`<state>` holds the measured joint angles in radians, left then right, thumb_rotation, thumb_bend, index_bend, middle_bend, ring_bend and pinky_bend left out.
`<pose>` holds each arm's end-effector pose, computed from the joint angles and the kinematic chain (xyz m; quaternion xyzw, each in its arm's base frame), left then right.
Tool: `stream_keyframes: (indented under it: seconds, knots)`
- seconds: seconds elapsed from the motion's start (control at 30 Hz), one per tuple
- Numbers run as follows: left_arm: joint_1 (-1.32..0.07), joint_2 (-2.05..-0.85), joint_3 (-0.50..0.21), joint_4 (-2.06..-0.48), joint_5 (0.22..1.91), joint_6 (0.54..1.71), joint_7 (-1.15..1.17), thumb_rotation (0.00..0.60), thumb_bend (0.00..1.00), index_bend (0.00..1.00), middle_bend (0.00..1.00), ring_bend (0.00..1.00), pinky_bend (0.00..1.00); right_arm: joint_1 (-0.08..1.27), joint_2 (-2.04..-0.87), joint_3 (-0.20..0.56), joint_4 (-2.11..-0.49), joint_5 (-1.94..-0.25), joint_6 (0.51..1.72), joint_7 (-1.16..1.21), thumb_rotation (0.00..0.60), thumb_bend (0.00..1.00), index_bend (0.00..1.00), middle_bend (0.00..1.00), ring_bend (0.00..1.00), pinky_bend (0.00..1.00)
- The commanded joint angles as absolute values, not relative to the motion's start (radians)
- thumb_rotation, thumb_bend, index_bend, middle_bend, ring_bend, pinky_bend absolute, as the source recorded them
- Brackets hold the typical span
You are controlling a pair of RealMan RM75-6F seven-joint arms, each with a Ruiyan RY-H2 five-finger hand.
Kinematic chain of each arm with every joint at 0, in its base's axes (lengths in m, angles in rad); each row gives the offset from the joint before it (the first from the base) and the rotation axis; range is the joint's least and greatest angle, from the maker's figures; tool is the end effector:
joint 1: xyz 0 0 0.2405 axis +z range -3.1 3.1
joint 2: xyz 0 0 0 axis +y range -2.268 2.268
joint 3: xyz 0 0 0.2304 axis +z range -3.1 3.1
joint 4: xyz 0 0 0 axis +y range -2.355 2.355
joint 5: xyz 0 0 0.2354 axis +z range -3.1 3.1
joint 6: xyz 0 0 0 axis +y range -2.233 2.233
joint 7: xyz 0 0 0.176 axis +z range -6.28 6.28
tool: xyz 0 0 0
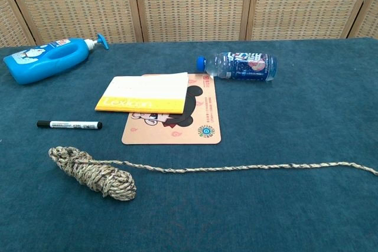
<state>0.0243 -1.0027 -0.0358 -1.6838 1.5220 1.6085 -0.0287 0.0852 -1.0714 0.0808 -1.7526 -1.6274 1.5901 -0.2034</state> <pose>-0.3034 0.1764 0.1682 -0.5625 -0.3754 -0.3889 0.6256 -0.2407 -0.2146 0.1404 0.6193 -0.2843 0.4219 0.5981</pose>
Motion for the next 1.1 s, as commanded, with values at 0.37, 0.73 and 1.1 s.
stream_keyframes:
  seconds: [0.37,0.73,1.1]
  knots:
    - [0.021,-1.012,-0.039,-1.677,1.526,1.609,-0.023,0.600,0.00,0.00,0.00,0.00,0.00,0.098,-1.060,0.061,-1.775,-1.633,1.538,-0.215,0.600,0.00,0.00,0.00,0.00,0.00]
    - [0.012,-1.023,-0.050,-1.682,1.507,1.599,0.003,0.600,0.00,0.00,0.00,0.00,0.00,0.325,-1.155,0.057,-1.663,-1.663,1.189,-0.137,0.600,0.00,0.21,0.00,0.00,0.00]
    - [0.006,-1.027,-0.054,-1.682,1.494,1.587,0.010,0.600,0.00,0.00,0.00,0.00,0.00,0.431,-1.324,0.076,-1.550,-1.504,0.984,-0.257,0.600,0.18,0.38,0.00,0.00,0.00]
